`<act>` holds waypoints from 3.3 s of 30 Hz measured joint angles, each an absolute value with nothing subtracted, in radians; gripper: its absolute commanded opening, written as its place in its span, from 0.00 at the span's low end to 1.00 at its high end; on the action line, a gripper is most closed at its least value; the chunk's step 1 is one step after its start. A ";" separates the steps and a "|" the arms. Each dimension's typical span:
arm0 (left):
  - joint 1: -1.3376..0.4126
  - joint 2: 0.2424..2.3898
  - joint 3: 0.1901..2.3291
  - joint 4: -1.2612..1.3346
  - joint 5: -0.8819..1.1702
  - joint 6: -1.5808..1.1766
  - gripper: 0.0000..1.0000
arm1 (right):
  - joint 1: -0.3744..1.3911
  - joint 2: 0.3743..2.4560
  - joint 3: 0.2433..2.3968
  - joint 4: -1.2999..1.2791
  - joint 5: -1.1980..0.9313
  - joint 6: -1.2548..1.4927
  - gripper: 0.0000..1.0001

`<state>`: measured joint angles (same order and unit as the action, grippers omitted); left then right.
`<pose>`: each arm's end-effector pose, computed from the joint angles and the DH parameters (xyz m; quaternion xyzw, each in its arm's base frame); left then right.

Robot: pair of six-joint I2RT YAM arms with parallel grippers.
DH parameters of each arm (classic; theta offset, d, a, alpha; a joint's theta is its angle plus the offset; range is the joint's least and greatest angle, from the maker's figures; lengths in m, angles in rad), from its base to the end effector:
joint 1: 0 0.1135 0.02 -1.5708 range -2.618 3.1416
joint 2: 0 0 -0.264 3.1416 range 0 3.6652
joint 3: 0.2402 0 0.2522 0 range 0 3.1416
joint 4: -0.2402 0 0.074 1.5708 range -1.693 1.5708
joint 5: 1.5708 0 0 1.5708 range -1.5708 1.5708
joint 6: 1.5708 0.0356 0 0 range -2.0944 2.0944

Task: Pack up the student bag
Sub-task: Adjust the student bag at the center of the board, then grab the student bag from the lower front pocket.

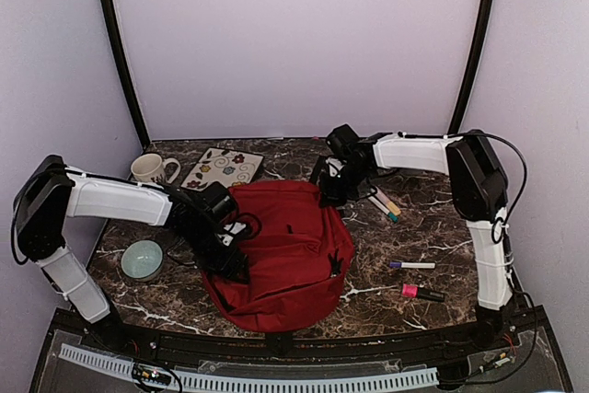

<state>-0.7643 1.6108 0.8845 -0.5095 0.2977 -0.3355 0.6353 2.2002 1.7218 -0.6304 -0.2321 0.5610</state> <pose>0.2014 -0.2076 0.1574 0.2316 0.9475 -0.2108 0.0641 0.3726 0.2849 0.1701 -0.0624 0.9652 0.2212 0.1245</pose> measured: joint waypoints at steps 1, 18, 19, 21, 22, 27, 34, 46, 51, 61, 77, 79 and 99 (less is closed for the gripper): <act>-0.746 1.633 0.909 -0.522 0.303 -0.328 0.71 | 0.630 2.194 1.712 -0.628 -0.232 0.561 0.00; -0.576 1.934 1.384 -0.609 0.072 -0.257 0.72 | 0.551 1.908 1.327 -0.564 -0.353 0.502 0.00; -0.576 1.941 1.402 -0.613 0.063 -0.258 0.71 | 0.551 1.892 1.312 -0.561 -0.361 0.493 0.00; -0.576 1.939 1.415 -0.621 0.057 -0.260 0.71 | 0.553 1.858 1.273 -0.545 -0.377 0.480 0.00; -0.576 1.935 1.415 -0.624 0.054 -0.262 0.71 | 0.554 1.840 1.251 -0.536 -0.386 0.477 0.00; -0.576 1.868 1.394 -0.625 0.026 -0.257 0.72 | 0.580 1.791 1.186 -0.525 -0.413 0.457 0.00; -0.574 1.672 1.370 -0.543 0.031 -0.206 0.72 | 0.646 1.763 1.174 -0.530 -0.416 0.417 0.17; -0.732 1.753 1.474 -0.533 0.129 -0.142 0.66 | 0.649 1.736 1.179 -0.604 -0.423 0.370 0.35; -0.751 1.857 1.567 -0.595 0.183 -0.165 0.65 | 0.645 1.653 1.179 -0.641 -0.344 0.348 0.36; -0.750 1.867 1.663 -0.634 0.139 -0.144 0.99 | 0.583 1.378 1.033 -0.579 -0.148 0.387 0.89; -0.687 1.843 1.632 -0.633 0.261 -0.198 0.72 | 0.459 1.169 0.934 -0.362 -0.298 0.508 0.99; -0.719 1.875 1.645 -0.651 0.272 -0.183 0.71 | 0.459 1.169 0.929 -0.356 -0.298 0.507 0.99; -0.814 2.035 1.704 -0.759 0.309 -0.124 0.52 | 0.457 1.172 0.905 -0.370 -0.262 0.498 0.95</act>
